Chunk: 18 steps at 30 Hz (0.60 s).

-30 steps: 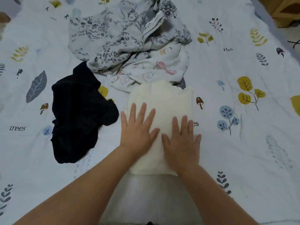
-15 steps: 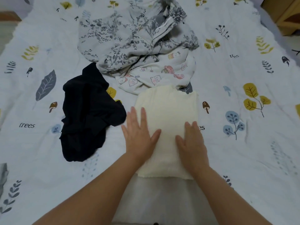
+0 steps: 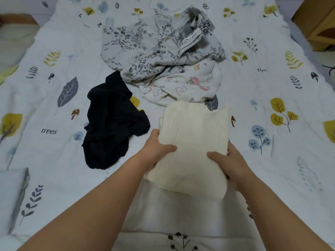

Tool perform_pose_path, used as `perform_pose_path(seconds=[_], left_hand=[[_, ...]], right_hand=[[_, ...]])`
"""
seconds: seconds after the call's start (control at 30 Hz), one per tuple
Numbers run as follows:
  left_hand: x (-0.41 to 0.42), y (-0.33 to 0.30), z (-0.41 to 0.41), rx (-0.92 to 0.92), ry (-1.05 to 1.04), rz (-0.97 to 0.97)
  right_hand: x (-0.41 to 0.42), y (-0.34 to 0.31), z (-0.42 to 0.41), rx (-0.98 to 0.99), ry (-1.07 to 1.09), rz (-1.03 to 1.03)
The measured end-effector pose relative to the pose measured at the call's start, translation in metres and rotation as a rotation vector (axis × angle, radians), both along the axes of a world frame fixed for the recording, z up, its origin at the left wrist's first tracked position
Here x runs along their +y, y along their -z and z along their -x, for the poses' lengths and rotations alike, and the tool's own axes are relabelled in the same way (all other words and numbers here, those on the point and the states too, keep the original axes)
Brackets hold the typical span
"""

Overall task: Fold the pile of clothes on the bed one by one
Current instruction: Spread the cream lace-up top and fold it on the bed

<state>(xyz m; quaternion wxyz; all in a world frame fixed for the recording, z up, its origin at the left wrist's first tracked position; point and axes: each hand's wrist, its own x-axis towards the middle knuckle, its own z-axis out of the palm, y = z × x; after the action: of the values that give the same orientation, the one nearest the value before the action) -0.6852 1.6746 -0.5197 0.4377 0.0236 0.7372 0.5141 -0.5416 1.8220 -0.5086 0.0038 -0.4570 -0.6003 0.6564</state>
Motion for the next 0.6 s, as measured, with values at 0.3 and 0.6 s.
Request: perform_pose_path(seconds=[0.3,0.6], left_hand=[[-0.047,-0.068,-0.021,0.045,-0.077,-0.063],[-0.121,-0.138,-0.04,0.115,-0.301,-0.073]], right_hand=[[-0.042,-0.066,-0.024,0.135,-0.01,-0.034],[-0.088,-0.128,-0.008,0.195,-0.223,-0.074]])
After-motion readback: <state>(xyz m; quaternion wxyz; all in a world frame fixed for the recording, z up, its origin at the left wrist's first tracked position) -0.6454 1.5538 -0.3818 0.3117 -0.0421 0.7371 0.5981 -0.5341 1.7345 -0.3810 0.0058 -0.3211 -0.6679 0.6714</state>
